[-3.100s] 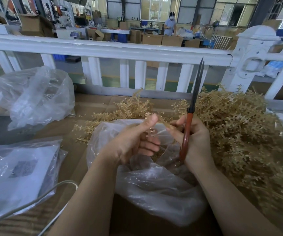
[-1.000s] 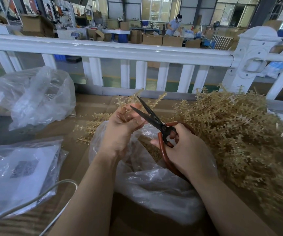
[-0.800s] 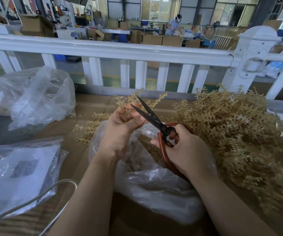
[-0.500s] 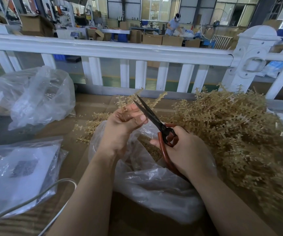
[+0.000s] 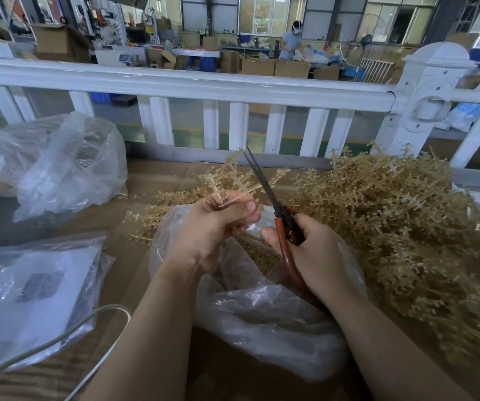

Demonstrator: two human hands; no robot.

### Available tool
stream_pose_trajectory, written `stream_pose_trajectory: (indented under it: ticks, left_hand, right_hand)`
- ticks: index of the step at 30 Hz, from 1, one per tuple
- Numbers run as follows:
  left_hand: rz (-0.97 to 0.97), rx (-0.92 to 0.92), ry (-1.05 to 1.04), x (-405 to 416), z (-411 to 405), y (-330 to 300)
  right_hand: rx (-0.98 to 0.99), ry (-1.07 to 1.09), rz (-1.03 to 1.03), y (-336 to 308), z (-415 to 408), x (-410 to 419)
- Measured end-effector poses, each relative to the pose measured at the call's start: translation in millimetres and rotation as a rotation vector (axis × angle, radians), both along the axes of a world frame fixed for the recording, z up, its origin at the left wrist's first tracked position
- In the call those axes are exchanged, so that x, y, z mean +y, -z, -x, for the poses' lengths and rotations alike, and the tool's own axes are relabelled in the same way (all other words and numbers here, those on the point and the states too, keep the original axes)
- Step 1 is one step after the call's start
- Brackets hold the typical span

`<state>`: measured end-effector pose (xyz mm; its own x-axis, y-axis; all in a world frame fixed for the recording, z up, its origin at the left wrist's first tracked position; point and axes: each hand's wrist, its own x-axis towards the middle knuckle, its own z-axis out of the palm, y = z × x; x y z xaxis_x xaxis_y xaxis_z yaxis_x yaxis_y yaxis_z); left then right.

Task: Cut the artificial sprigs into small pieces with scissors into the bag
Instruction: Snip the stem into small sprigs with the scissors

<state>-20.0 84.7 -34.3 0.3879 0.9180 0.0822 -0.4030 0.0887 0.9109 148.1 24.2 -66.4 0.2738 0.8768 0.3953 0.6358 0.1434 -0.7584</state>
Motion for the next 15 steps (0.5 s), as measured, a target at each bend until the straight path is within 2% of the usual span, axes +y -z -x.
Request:
stream_pose_trajectory:
  ticks: [9, 15]
  left_hand:
    - [0.017, 0.016, -0.059, 1.3, 1.2, -0.3]
    - [-0.039, 0.017, 0.018, -0.3, 2.0, 1.3]
  right_hand:
    - [-0.171, 0.017, 0.009, 1.5, 1.3, 3.1]
    - [-0.281, 0.058, 0.039, -1.1, 4.2, 0.5]
